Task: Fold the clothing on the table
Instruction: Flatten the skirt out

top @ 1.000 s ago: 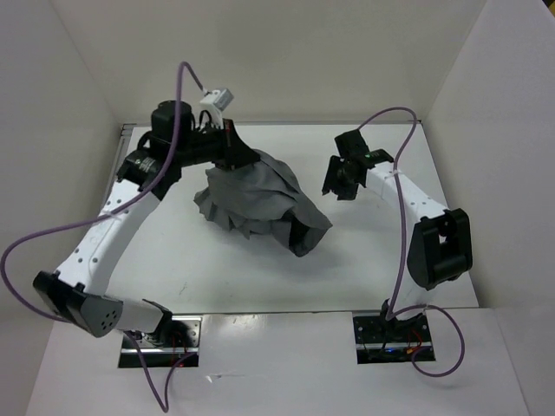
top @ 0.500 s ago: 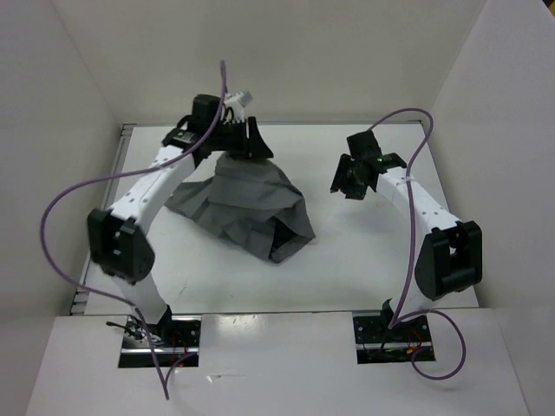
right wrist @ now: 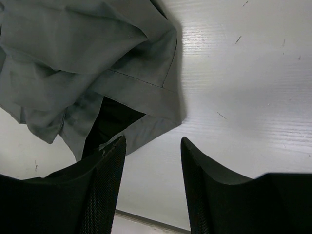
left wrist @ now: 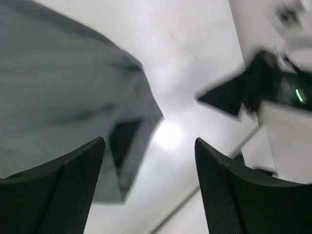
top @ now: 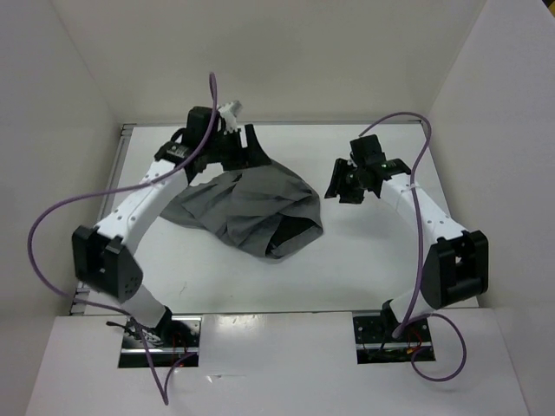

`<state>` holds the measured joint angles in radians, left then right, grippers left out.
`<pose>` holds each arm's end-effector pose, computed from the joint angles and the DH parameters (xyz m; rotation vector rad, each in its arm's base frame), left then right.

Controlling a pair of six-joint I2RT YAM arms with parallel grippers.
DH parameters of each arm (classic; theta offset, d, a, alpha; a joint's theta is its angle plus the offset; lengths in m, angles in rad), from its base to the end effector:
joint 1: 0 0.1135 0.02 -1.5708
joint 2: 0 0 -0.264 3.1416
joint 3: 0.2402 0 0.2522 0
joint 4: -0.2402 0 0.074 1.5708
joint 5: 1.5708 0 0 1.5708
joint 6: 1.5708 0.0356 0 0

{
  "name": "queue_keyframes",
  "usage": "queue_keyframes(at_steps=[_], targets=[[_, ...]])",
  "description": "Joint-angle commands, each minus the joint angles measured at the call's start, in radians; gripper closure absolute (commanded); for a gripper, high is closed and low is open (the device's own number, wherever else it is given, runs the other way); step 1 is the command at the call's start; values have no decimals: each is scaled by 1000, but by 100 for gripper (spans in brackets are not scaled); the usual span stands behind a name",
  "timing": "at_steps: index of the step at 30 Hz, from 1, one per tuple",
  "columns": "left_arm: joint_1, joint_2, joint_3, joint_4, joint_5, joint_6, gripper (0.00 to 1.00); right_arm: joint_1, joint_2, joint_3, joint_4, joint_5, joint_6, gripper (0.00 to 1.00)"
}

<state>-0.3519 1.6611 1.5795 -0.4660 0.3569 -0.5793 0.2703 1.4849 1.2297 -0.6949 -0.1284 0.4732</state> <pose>0.3567 -0.1442 0.3604 -0.0284 2.2222 -0.9137 0.3005 0.0880 0.2838 0.2077 2.5638 0.4536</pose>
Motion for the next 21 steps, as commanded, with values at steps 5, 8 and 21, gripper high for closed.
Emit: queue_keyframes(at_steps=[5, 8, 21], targets=[[-177, -217, -415, -120, -91, 6, 19, 4, 75, 30, 21, -27, -48, 45], [-222, -209, -469, -134, -183, 15, 19, 4, 113, 57, 21, -27, -48, 45], [-397, 15, -417, -66, -383, -56, 18, 14, 72, 21, 11, -16, -30, 45]])
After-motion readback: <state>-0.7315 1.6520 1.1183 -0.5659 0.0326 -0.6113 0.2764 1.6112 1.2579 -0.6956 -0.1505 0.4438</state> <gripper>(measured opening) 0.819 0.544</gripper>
